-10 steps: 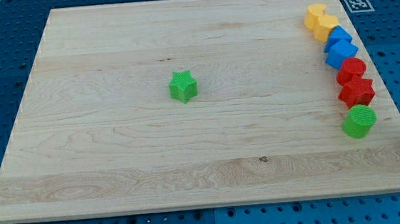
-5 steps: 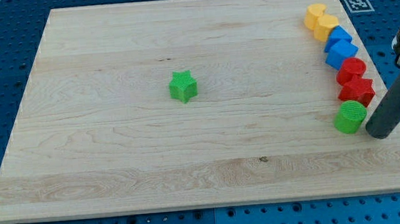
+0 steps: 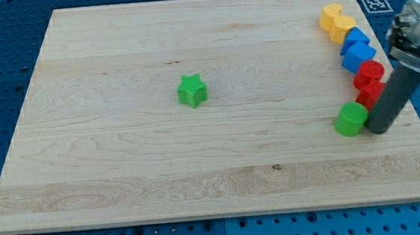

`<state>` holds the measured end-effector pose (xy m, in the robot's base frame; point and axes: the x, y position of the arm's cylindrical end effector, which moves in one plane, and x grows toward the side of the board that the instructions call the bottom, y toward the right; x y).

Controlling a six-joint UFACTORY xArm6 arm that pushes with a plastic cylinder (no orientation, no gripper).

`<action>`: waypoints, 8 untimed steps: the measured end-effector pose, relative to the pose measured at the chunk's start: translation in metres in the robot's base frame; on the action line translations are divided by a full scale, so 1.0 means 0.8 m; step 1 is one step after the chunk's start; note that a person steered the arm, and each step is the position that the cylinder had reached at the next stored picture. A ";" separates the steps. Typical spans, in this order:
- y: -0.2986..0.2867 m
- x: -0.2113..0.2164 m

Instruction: Move the green circle to the bottom right of the green star

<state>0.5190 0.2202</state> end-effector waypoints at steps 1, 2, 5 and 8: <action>-0.002 -0.001; -0.004 -0.002; -0.067 -0.014; -0.172 -0.024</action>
